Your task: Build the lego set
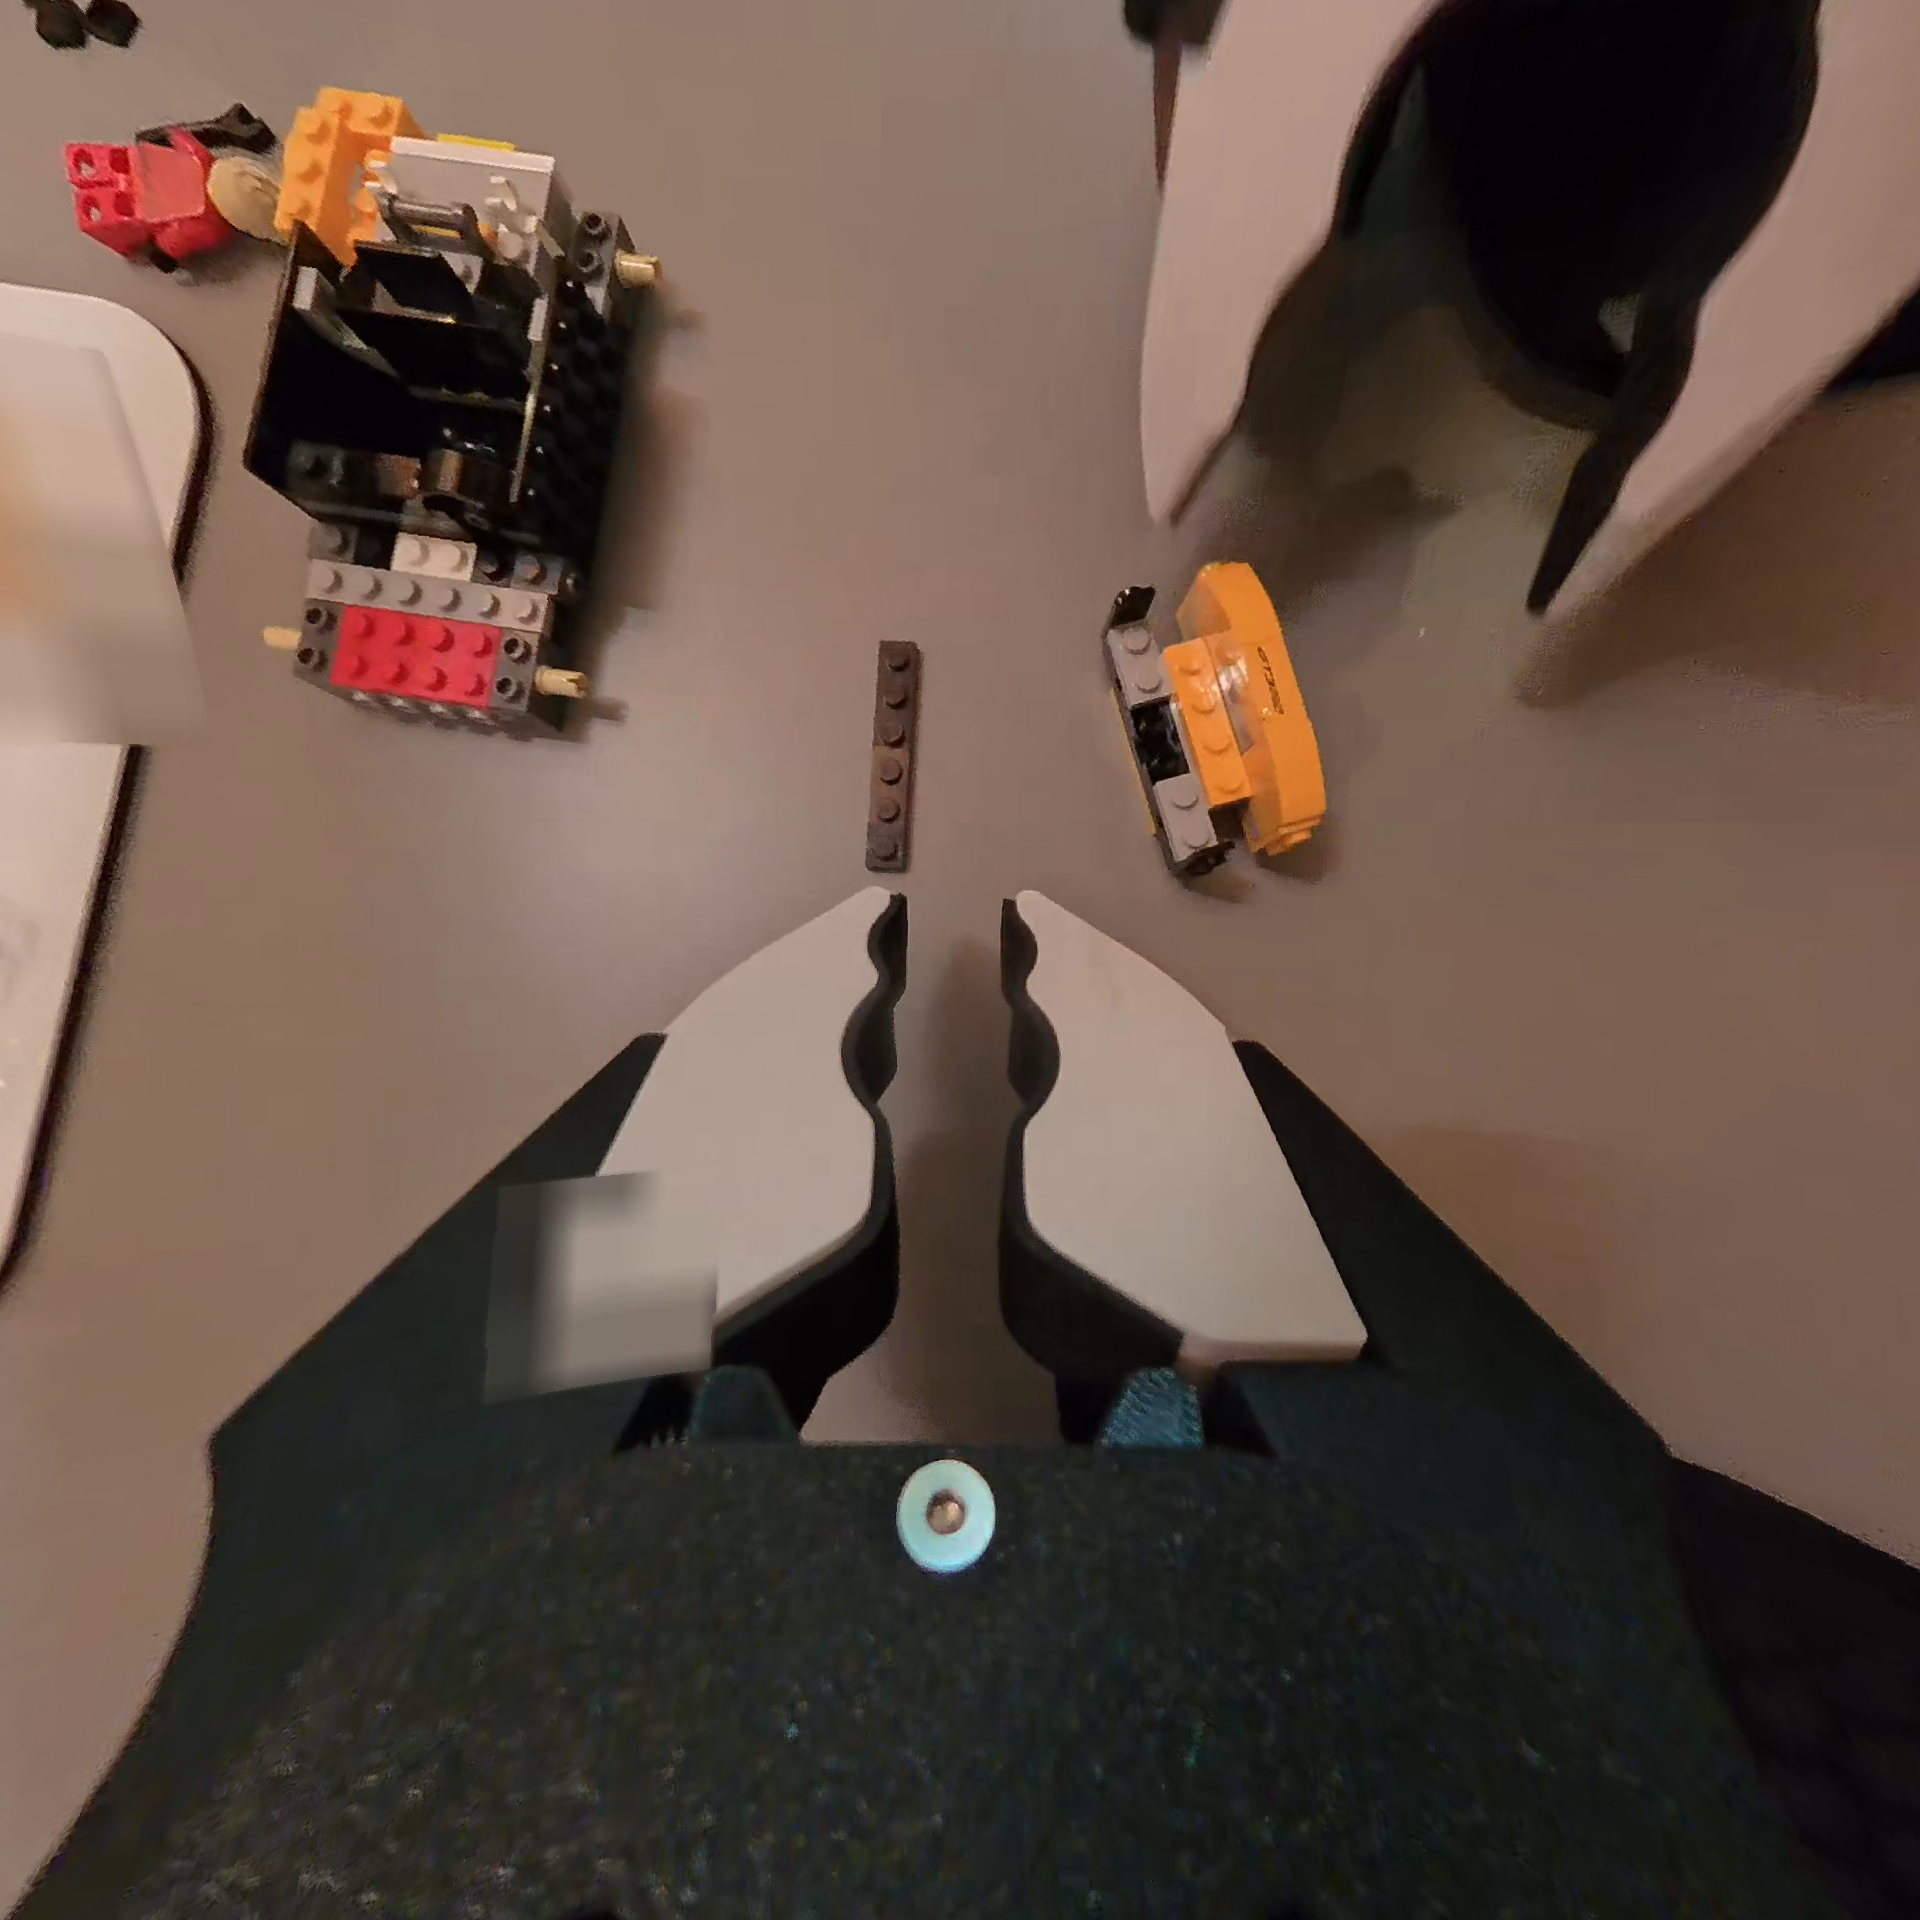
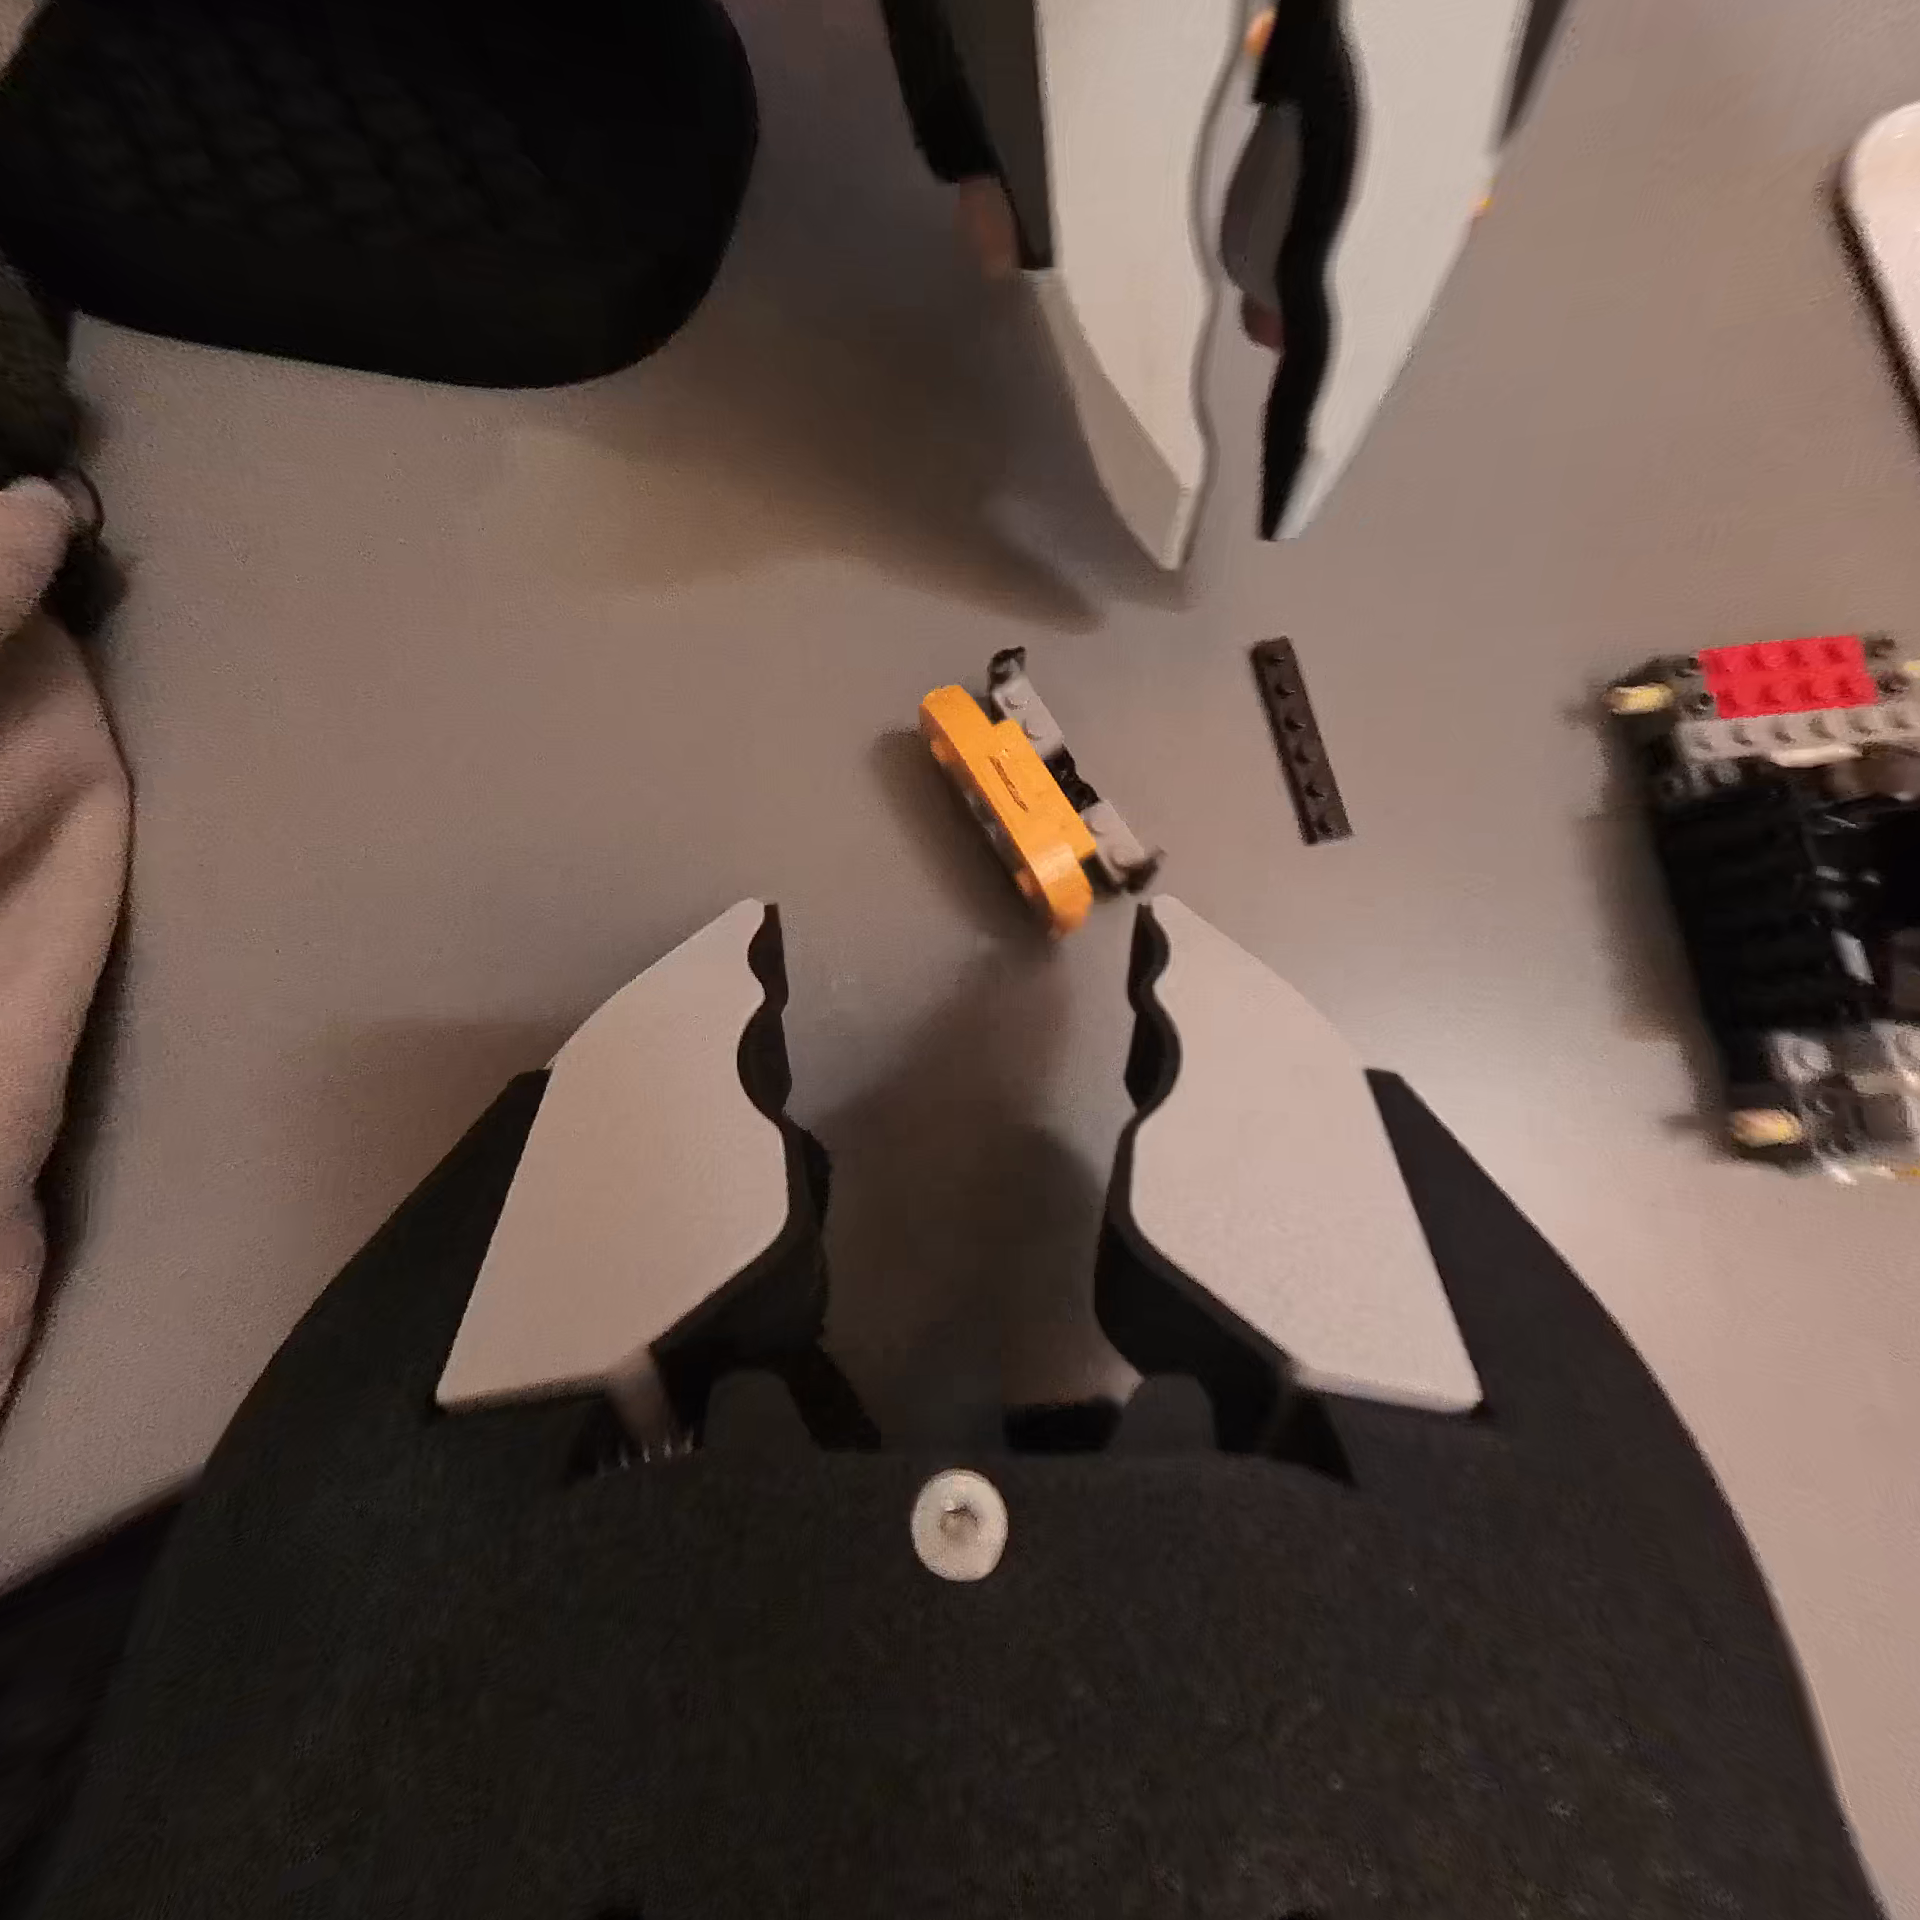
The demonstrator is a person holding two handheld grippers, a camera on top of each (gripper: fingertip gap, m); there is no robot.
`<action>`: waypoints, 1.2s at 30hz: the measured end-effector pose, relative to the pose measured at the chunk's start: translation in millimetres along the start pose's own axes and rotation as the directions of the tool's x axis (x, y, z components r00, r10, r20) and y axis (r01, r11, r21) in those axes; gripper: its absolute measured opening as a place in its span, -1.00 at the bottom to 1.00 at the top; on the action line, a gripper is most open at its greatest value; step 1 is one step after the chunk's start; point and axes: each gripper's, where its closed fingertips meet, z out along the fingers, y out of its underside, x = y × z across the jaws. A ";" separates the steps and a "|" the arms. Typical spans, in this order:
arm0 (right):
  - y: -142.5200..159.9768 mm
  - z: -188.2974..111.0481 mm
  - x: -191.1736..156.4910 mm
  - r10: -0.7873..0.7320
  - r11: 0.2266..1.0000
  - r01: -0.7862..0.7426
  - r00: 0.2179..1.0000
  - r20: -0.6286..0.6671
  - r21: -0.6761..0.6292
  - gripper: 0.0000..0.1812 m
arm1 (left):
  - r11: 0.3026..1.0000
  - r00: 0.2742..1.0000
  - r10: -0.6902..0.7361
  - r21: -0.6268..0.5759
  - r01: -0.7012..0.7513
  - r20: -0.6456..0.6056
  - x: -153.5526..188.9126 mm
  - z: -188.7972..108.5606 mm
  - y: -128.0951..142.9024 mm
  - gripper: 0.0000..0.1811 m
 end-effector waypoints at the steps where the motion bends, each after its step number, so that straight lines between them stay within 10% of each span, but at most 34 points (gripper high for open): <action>1: 2.1 -9.9 6.1 0.003 1.000 -0.003 1.000 -0.026 0.016 -0.30 | 1.000 1.000 -0.003 0.006 0.003 -0.002 1.6 0.2 0.7 -0.82; 15: 61.7 -29.1 43.0 -0.065 0.983 0.044 0.992 -0.108 -0.179 -0.89 | 0.996 0.999 -0.041 0.084 0.040 0.008 5.2 2.8 1.3 -0.86; 36: 25.0 -15.8 79.5 -0.091 0.995 0.083 0.983 -0.157 -0.053 -0.85 | 0.988 0.996 -0.089 0.124 0.090 -0.011 0.0 5.6 8.8 -0.86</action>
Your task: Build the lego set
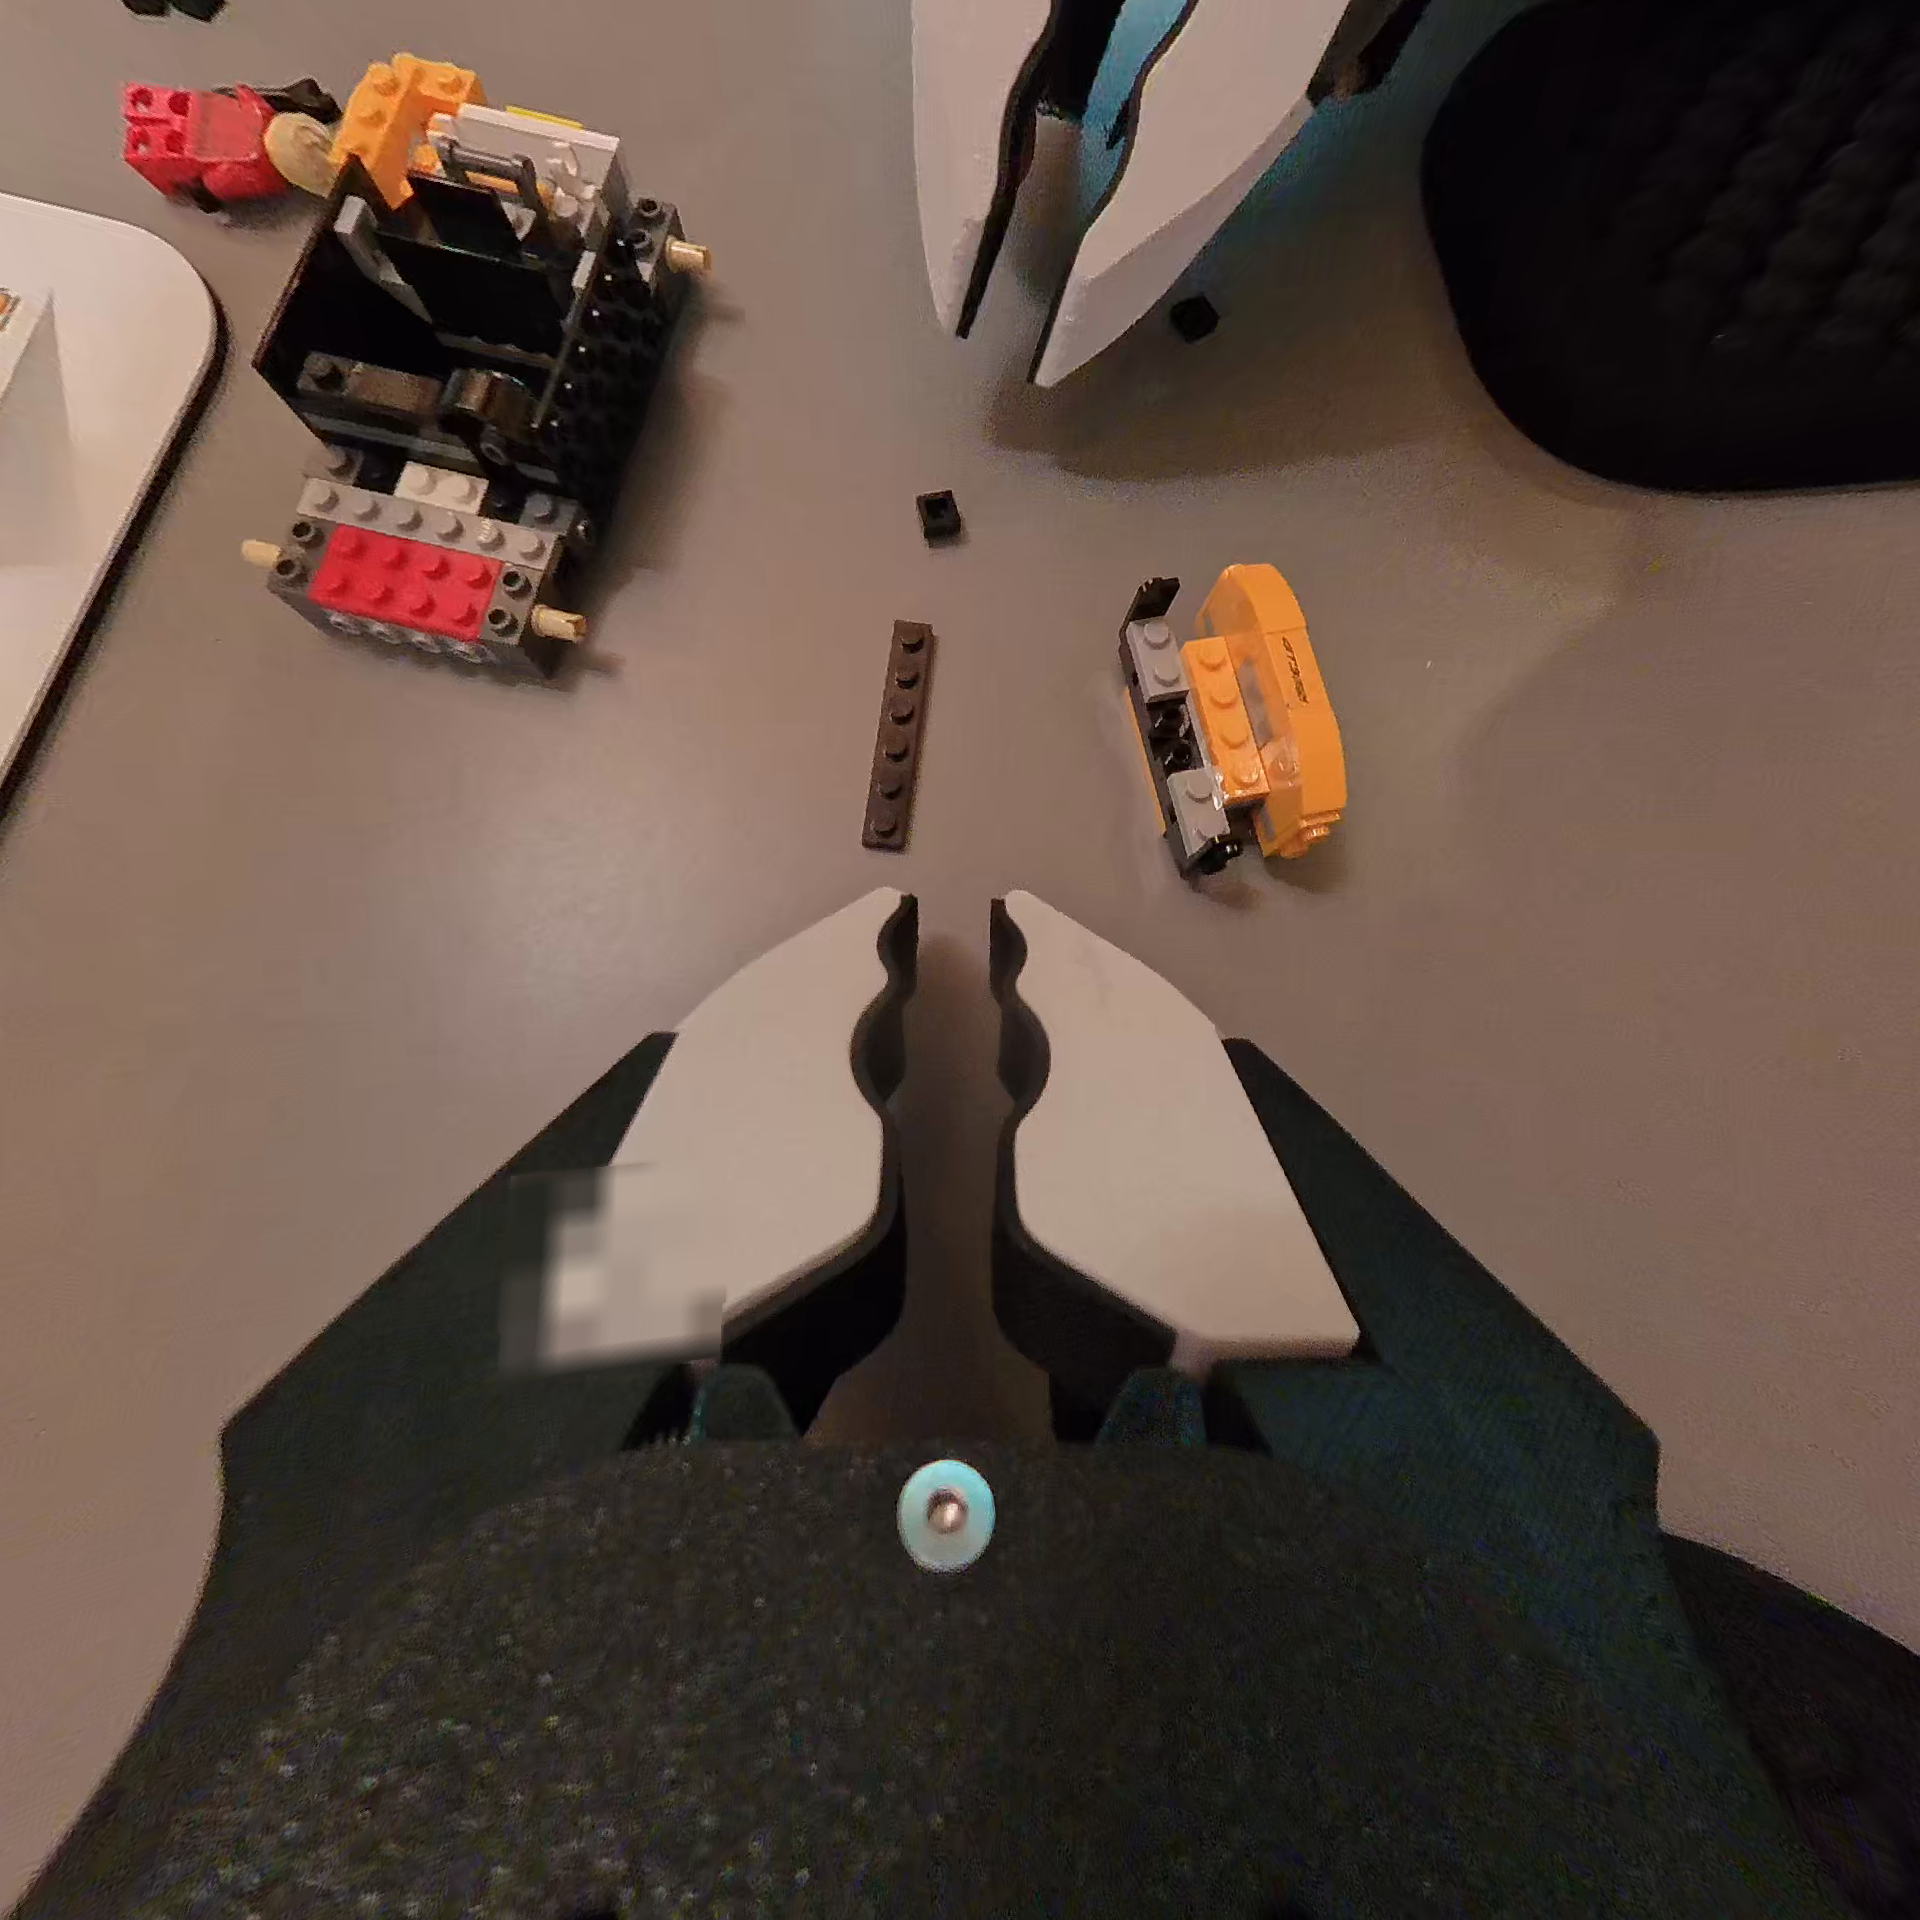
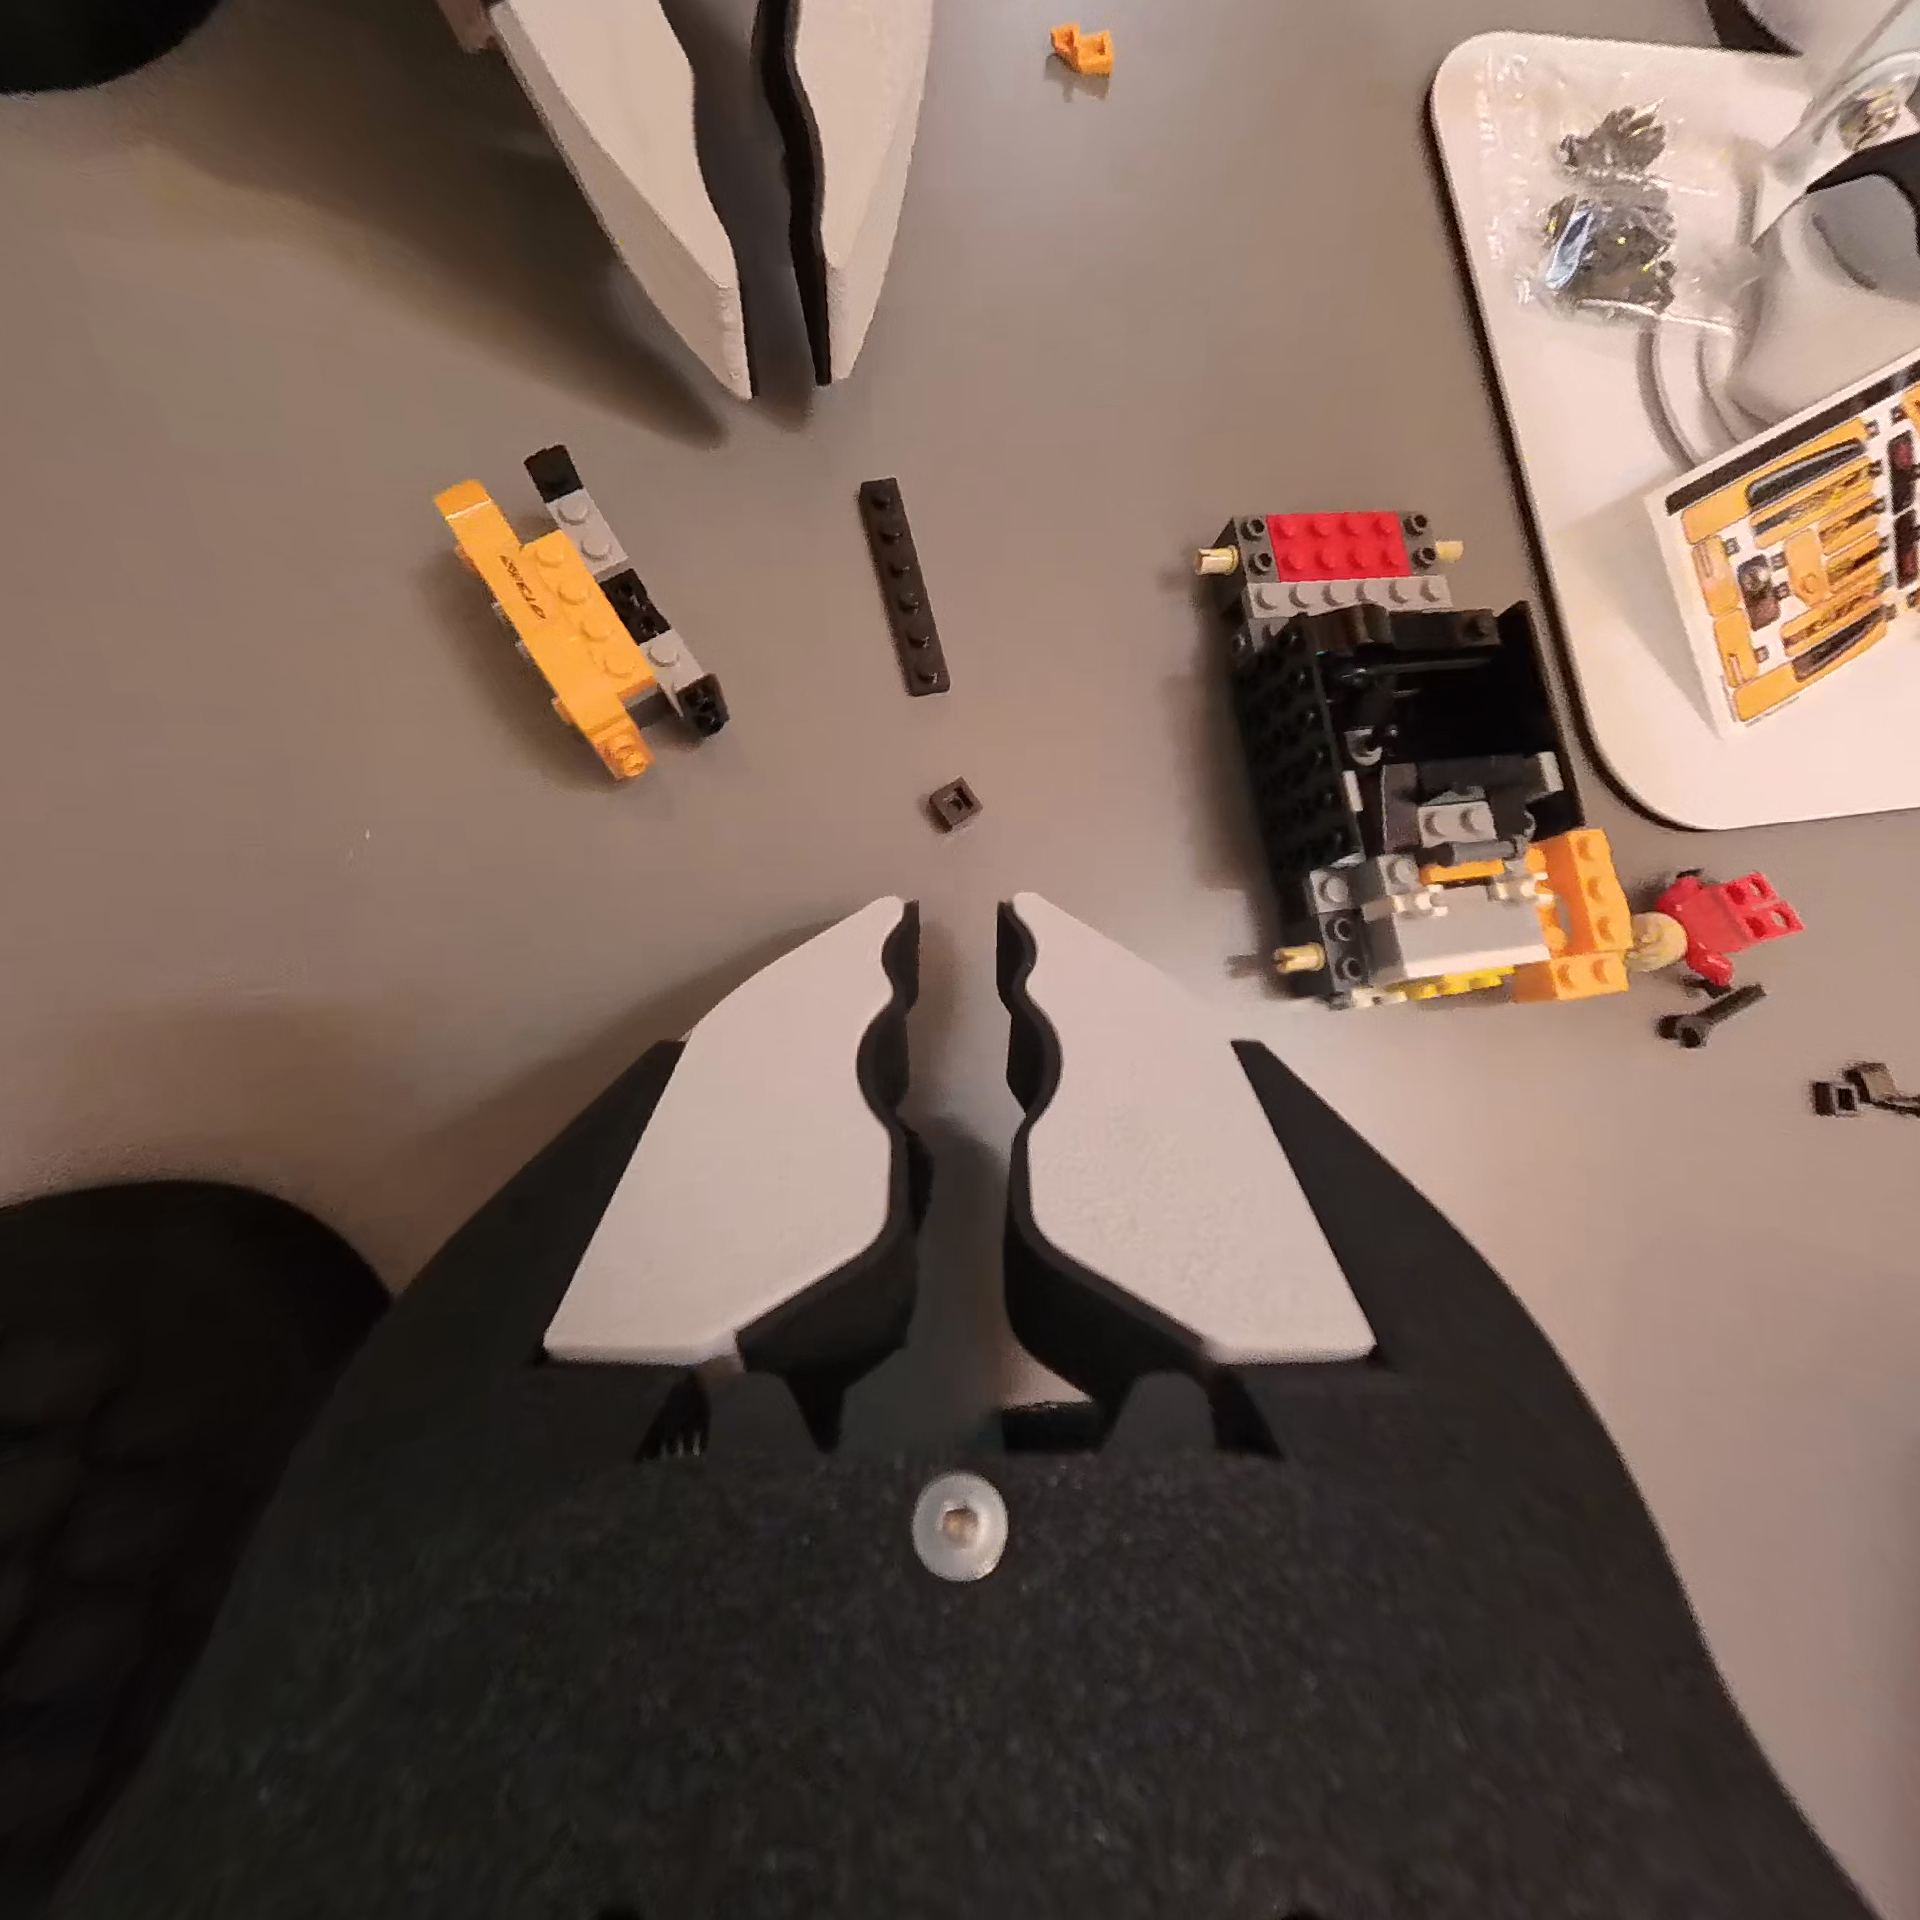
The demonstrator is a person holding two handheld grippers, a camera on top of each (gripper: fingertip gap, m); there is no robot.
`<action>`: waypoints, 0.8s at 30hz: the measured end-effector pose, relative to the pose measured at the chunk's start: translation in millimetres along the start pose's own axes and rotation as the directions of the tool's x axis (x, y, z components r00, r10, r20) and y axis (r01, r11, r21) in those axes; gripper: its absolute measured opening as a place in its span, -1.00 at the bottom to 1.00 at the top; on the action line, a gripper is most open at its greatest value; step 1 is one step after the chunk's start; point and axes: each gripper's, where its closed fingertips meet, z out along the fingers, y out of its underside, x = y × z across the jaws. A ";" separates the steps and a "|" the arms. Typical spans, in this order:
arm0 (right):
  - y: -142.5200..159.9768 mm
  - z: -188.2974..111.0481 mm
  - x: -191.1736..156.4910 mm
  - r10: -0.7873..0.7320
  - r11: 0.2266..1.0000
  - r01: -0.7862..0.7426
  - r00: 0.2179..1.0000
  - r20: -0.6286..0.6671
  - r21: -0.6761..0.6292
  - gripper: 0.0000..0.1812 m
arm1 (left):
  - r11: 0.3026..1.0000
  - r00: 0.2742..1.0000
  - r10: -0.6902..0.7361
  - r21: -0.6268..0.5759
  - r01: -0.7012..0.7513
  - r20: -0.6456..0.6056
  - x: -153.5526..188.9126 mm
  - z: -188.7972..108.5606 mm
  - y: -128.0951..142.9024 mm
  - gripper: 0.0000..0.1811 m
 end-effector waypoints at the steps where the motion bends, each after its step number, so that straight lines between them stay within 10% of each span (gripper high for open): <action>1: -1.1 0.6 -0.4 -0.010 1.000 0.010 1.000 -0.009 0.009 -0.86 | 1.000 1.000 0.001 -0.002 -0.001 -0.002 0.3 1.0 0.2 -0.86; 13: -9.5 29.7 0.5 -0.050 0.993 0.051 0.999 0.011 -0.106 -0.89 | 1.000 1.000 0.000 -0.002 0.000 0.000 0.4 1.4 0.8 -0.86; 21: -22.1 15.3 -23.8 0.334 0.939 -0.342 0.881 0.334 -0.038 -0.91 | 1.000 1.000 -0.010 0.001 0.010 -0.019 2.0 1.2 1.7 -0.86; 24: -10.4 16.8 -8.2 0.378 0.924 -0.378 0.892 0.247 -0.049 -0.88 | 1.000 1.000 -0.010 -0.008 0.010 -0.024 2.9 2.9 3.5 -0.86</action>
